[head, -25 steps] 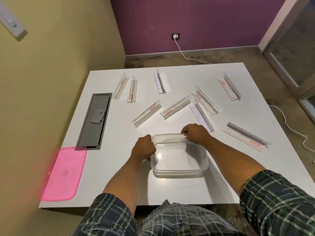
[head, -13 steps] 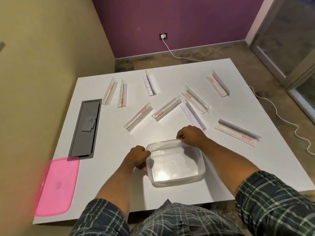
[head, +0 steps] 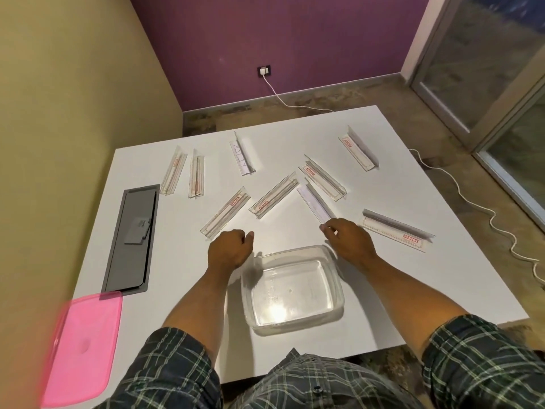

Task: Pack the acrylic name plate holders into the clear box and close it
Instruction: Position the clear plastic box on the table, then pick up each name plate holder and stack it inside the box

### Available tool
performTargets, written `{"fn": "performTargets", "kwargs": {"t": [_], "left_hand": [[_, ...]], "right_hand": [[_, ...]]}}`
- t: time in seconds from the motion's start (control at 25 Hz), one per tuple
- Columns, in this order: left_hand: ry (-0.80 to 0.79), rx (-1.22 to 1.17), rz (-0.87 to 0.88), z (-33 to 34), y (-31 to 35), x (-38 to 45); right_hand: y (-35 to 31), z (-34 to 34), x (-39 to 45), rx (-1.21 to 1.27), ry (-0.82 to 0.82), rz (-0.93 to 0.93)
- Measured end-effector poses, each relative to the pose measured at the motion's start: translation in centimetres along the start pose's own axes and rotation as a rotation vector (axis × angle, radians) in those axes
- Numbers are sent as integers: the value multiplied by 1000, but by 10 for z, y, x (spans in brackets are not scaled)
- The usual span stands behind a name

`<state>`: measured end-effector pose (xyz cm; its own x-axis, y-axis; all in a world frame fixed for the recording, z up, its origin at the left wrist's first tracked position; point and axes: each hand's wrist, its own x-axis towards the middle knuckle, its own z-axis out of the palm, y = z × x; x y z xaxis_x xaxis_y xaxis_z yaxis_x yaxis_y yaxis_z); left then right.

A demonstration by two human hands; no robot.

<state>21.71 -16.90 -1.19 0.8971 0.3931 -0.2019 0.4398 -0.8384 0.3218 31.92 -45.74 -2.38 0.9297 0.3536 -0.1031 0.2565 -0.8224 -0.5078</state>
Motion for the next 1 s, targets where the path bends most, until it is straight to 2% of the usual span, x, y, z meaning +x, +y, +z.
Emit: {"fn": "performTargets", "kwargs": {"t": [0.12,0.24,0.52,0.6,0.76,0.88,1.0], "left_hand": [[41,37,87,0,37,17],[26,54,178,8,75,29],[-152,110,351,40,134,55],[-201,55,322,49,143,64],[-335,-157,172,64,156,91],[-419,-263,85,75,163,111],[-457,-340,36,85,172,126]], "right_hand": [[17,-4,-1,112,16,276],[34,-6,5,195,-27,468],[42,-5,33,133,-153,573],[44,-4,45,267,-151,653],[47,8,61,840,-103,888],[52,10,77,936,-152,1000],[57,8,87,933,-292,1052]]}}
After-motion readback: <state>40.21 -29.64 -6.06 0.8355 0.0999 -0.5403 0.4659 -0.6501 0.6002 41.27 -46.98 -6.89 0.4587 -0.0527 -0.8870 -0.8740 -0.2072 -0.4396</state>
